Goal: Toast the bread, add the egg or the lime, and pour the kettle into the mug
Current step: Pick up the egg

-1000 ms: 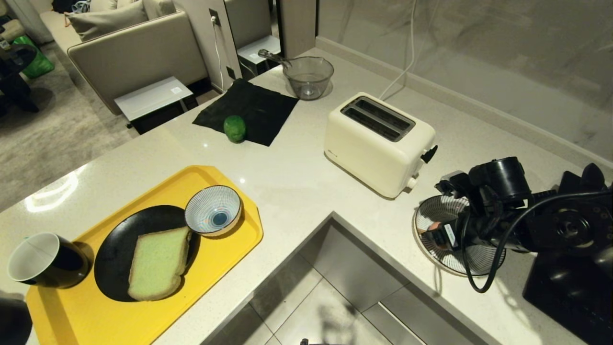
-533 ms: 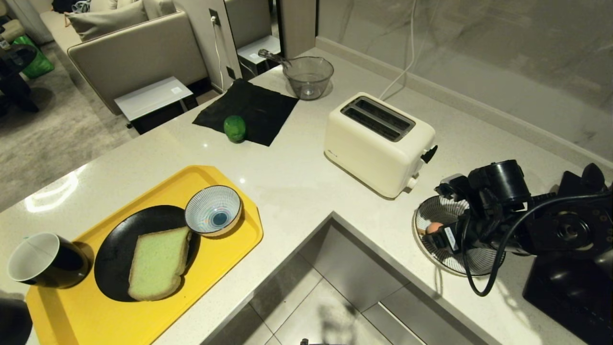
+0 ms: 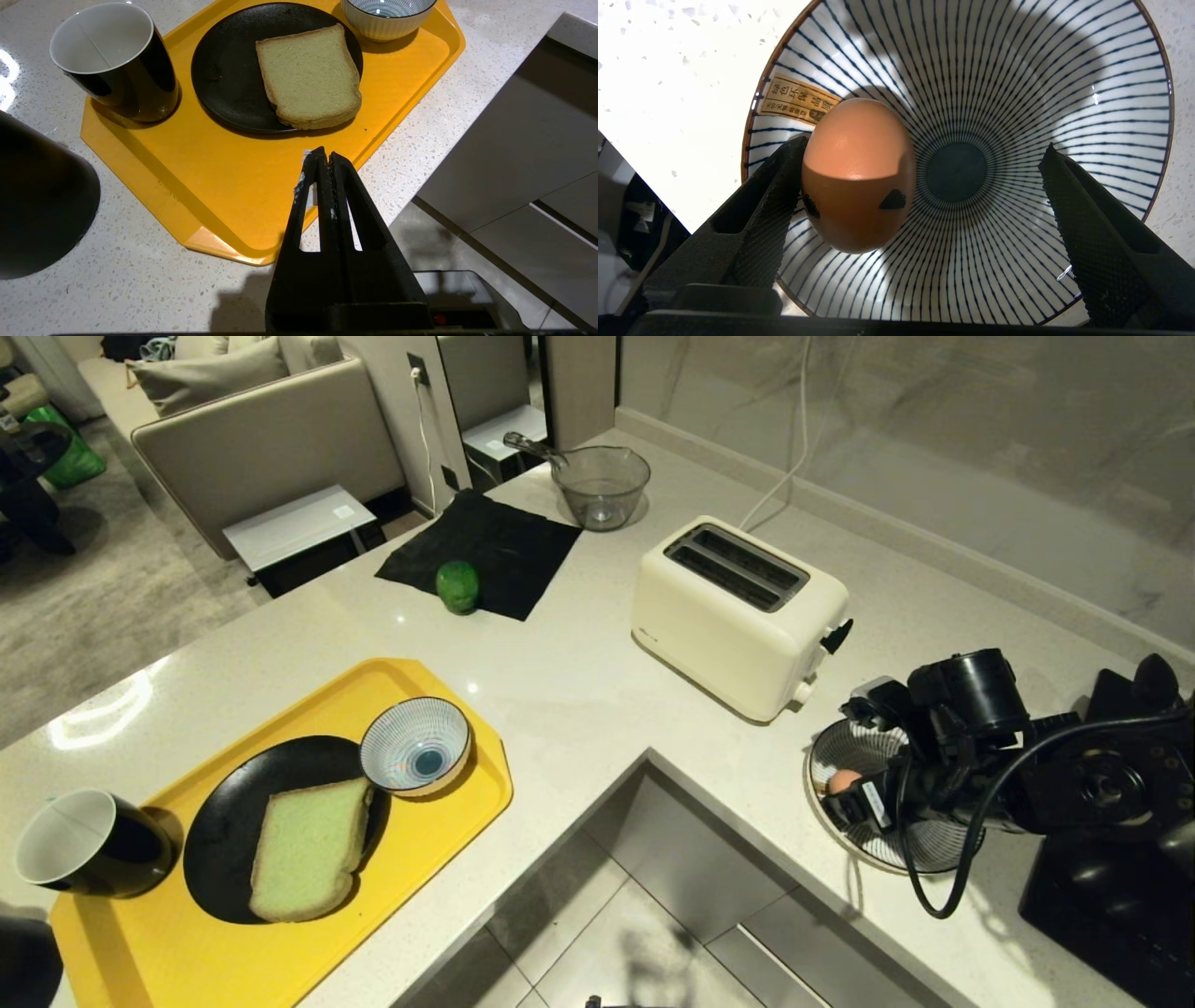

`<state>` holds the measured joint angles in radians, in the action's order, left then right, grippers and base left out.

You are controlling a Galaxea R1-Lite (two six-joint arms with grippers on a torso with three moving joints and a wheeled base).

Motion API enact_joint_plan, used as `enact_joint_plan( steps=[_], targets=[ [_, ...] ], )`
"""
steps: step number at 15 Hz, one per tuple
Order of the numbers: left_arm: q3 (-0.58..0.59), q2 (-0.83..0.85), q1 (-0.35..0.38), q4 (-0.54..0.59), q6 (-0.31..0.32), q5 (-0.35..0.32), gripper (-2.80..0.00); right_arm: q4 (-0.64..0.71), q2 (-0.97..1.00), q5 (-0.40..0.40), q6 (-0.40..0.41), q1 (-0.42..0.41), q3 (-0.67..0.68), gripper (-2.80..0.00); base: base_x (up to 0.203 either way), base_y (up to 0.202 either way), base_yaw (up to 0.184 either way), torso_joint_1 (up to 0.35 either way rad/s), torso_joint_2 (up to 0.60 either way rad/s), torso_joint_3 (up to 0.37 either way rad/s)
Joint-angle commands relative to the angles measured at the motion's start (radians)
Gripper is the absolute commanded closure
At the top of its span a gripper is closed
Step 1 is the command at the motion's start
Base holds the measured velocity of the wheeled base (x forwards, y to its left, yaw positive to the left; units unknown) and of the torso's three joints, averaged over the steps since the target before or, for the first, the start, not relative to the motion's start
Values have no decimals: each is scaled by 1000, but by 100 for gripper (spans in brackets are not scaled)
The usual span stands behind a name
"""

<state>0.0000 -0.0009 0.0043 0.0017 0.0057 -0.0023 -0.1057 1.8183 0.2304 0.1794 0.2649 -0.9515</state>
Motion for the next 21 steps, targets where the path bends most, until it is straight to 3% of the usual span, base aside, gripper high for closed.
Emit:
enact_joint_plan(
  steps=[1, 21],
  targets=[
    [0, -1, 0, 0, 0, -1, 0, -2, 1, 0, 3, 0, 0, -280, 0, 0, 0, 0, 0, 0],
    [0, -1, 0, 0, 0, -1, 0, -49, 39, -39, 26, -1, -16, -280, 0, 0, 0, 0, 0, 0]
  ],
)
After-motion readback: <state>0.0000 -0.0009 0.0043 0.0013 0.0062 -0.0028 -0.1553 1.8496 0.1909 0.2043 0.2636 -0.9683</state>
